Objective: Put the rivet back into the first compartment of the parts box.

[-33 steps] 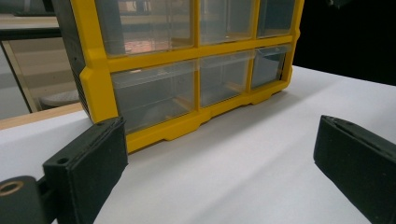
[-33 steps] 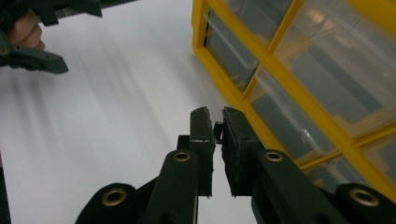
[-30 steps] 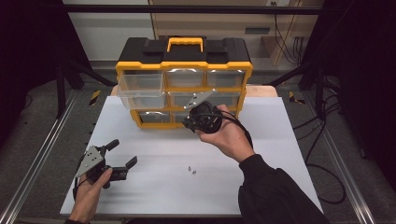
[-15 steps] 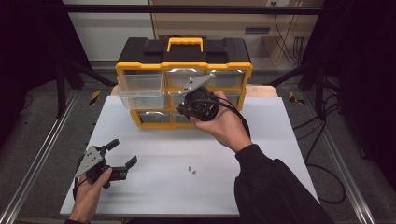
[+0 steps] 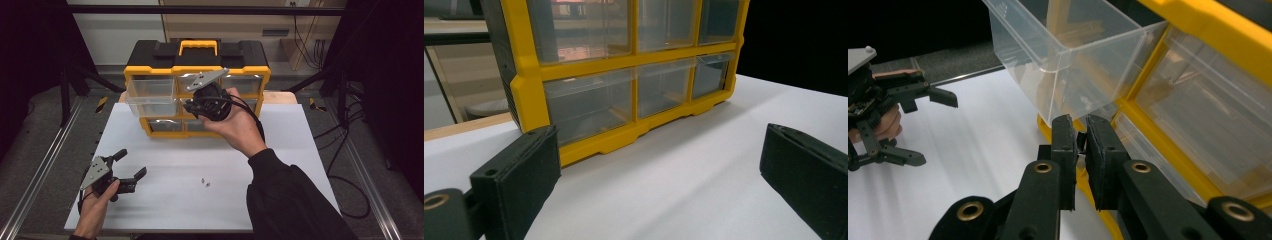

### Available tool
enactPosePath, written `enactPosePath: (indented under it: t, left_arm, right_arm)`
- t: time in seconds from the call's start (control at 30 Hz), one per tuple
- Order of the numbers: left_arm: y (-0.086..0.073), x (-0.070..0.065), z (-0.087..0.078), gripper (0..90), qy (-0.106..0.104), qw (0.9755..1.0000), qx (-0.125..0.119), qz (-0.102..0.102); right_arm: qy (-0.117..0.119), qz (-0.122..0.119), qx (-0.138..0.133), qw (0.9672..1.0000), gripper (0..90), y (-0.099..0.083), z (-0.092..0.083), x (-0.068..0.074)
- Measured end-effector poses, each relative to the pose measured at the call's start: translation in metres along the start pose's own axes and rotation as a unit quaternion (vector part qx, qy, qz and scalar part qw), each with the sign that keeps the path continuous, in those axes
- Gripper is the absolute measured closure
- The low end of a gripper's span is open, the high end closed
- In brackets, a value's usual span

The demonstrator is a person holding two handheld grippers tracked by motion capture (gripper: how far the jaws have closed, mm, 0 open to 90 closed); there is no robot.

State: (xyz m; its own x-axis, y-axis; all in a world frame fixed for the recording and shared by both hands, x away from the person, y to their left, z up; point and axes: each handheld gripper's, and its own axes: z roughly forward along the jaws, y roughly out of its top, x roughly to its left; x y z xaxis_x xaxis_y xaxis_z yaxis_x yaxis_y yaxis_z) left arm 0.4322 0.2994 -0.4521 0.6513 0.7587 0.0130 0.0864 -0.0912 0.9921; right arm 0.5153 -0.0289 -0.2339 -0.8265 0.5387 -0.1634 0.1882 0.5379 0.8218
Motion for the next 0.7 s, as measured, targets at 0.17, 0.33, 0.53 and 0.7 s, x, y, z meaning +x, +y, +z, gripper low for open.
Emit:
enactPosePath:
  t: [0.17,0.33,0.53,0.7]
  left_arm:
    - [0.0,0.0,0.0,2.9,-0.001,1.0,0.0,0.0]
    - [0.0,0.0,0.0,3.0,-0.001,1.0,0.0,0.0]
    - [0.0,0.0,0.0,3.0,-0.001,1.0,-0.001,0.0]
    - [0.001,0.0,0.0,2.9,-0.001,1.0,-0.002,0.0]
  right_arm:
    - [0.001,0.003,-0.014,0.9999,82.6,0.003,-0.001,-0.001]
    - [-0.001,0.009,-0.029,0.9995,82.6,0.008,-0.002,-0.003]
    - [-0.003,0.016,-0.048,0.9987,82.6,0.016,-0.003,-0.004]
    - [-0.003,0.02,-0.062,0.9979,82.6,0.022,-0.003,-0.005]
